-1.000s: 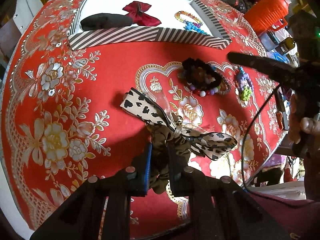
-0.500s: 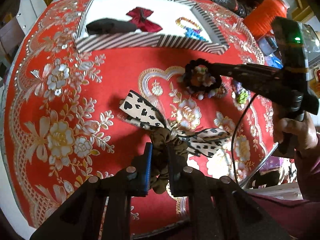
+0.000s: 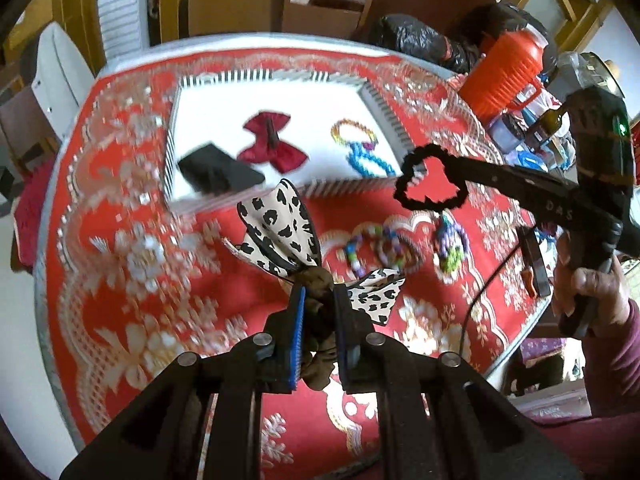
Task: Organize jewelry
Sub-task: 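Carry the leopard scrunchie with the left tool while the right carries the black scrunchie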
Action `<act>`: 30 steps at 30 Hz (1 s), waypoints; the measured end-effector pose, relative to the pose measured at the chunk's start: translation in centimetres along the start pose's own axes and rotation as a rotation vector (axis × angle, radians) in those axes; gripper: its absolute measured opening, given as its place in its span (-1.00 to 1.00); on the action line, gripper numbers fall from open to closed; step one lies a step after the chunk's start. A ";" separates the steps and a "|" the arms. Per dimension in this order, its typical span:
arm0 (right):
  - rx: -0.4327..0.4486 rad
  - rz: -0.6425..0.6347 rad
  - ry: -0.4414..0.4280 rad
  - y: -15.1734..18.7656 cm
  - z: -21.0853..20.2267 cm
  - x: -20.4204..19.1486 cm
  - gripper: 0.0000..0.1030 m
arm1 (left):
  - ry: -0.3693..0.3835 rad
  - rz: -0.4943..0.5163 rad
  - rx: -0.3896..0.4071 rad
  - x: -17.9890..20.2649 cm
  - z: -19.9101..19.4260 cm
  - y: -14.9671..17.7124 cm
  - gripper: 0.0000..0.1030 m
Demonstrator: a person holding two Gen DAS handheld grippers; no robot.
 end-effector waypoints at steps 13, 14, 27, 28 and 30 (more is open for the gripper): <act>0.050 -0.002 0.036 -4.1 -0.7 0.8 -0.94 | -0.118 0.029 0.090 -3.0 -0.4 -7.9 -0.98; 0.051 -0.002 0.037 -4.5 -0.6 0.9 -0.94 | -0.128 0.026 0.095 -3.4 -0.4 -8.5 -0.98; 0.065 -0.023 0.046 -7.8 0.2 0.8 -0.94 | -0.188 0.009 0.122 -5.9 0.6 -13.0 -0.98; 0.065 -0.024 0.047 -8.0 0.2 0.8 -0.94 | -0.189 0.010 0.123 -5.9 0.7 -13.2 -0.98; 0.065 -0.026 0.048 -8.2 0.4 0.8 -0.94 | -0.191 0.013 0.124 -5.9 0.8 -13.5 -0.98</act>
Point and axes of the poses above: each gripper's, at about its wrist camera, not at the fingertips, and z roughly the way its jaws point, x to its right, y to its underside, the point moved 5 cm from there along z, roughly the way its jaws point, and after that the axes turned 7 degrees about z, right-handed, at the moved point
